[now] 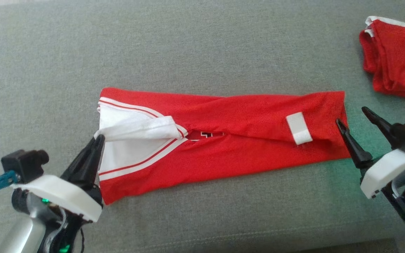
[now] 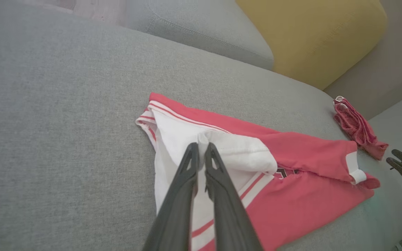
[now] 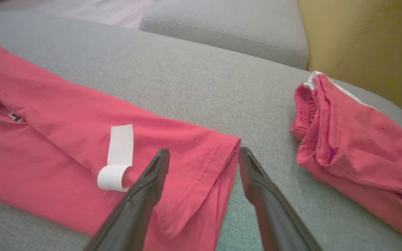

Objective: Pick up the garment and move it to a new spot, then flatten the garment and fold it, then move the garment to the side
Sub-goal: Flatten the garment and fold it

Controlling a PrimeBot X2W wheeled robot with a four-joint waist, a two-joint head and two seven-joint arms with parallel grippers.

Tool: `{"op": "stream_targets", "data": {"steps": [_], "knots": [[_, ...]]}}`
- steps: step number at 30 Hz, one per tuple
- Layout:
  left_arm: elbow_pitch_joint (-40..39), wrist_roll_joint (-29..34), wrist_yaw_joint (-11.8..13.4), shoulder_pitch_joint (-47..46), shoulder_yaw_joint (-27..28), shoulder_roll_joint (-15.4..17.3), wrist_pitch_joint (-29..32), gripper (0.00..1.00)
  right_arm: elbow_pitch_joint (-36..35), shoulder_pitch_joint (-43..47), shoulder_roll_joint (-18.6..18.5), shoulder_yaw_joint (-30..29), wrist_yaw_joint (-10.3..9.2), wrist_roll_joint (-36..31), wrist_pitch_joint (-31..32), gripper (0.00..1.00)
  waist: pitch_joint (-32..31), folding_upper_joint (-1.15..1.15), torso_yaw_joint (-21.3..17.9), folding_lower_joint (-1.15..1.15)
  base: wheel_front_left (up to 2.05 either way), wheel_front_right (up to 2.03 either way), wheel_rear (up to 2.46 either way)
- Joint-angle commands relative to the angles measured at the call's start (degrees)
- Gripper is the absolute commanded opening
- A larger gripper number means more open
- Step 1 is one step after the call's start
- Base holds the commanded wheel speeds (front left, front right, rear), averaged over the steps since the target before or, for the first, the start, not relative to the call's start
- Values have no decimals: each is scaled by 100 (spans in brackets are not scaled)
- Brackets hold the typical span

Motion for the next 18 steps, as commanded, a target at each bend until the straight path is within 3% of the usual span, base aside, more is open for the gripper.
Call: {"op": "stream_targets", "data": {"steps": [1,11,18], "knots": [[-266,68,50,-48,267,211,-31,100,-293,89,-61,-122,37,-71,27,100,-25,0,-11,0,0,0,0],[-853,296,347,166,393,325,-182,100,-1130,700,408,-1036,37,-204,277,100,-230,0,64,0,0,0,0],[-968,509,503,128,385,107,-587,100,-1334,830,824,-1624,37,-281,340,100,-355,0,106,0,0,0,0]]}}
